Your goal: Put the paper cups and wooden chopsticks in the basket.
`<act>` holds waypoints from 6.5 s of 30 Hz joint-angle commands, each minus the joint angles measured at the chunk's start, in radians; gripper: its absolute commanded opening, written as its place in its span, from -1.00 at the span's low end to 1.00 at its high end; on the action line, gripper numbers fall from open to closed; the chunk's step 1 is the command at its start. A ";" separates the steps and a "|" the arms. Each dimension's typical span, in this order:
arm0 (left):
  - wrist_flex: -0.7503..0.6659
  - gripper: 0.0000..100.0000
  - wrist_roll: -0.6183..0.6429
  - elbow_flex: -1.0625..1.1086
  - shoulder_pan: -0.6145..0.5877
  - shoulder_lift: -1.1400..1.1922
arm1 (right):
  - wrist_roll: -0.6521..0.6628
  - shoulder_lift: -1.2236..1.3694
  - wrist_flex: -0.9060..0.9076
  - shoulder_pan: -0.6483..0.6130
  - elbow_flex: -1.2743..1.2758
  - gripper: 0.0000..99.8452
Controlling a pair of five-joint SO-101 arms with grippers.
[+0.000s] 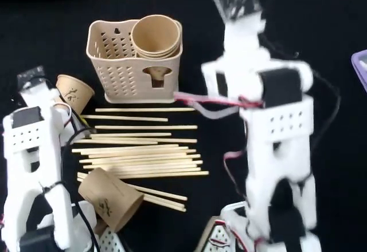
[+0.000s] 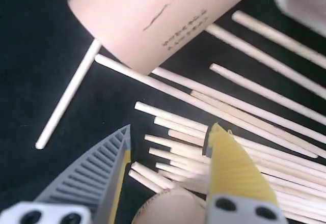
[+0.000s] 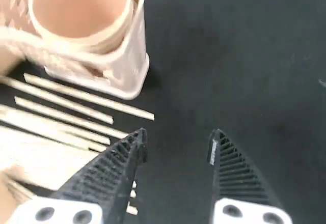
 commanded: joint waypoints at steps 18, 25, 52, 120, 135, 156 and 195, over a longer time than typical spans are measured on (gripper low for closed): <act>0.519 -0.51 -0.514 -0.151 0.492 -0.302 | -0.123 -0.392 -0.873 0.164 1.204 -0.60; 0.503 -0.51 -0.425 -0.062 0.812 -0.230 | -0.121 -0.392 -0.921 0.164 1.234 -0.60; 0.394 -0.52 -0.186 0.028 0.905 -0.215 | -0.123 -0.392 -0.919 0.256 1.231 -0.60; 0.063 -0.94 0.356 -0.944 0.274 -0.190 | -0.124 -0.394 -0.921 0.250 1.242 -0.60; -0.385 -0.94 0.483 -0.742 0.515 -0.032 | -0.124 -0.394 -0.934 0.250 1.254 -0.60; -0.397 -0.62 0.477 -0.625 0.507 0.060 | -0.124 -0.394 -0.934 0.250 1.262 -0.60; 0.307 -0.45 0.235 -1.451 0.030 0.948 | -0.123 -0.394 -0.948 0.253 1.265 -0.60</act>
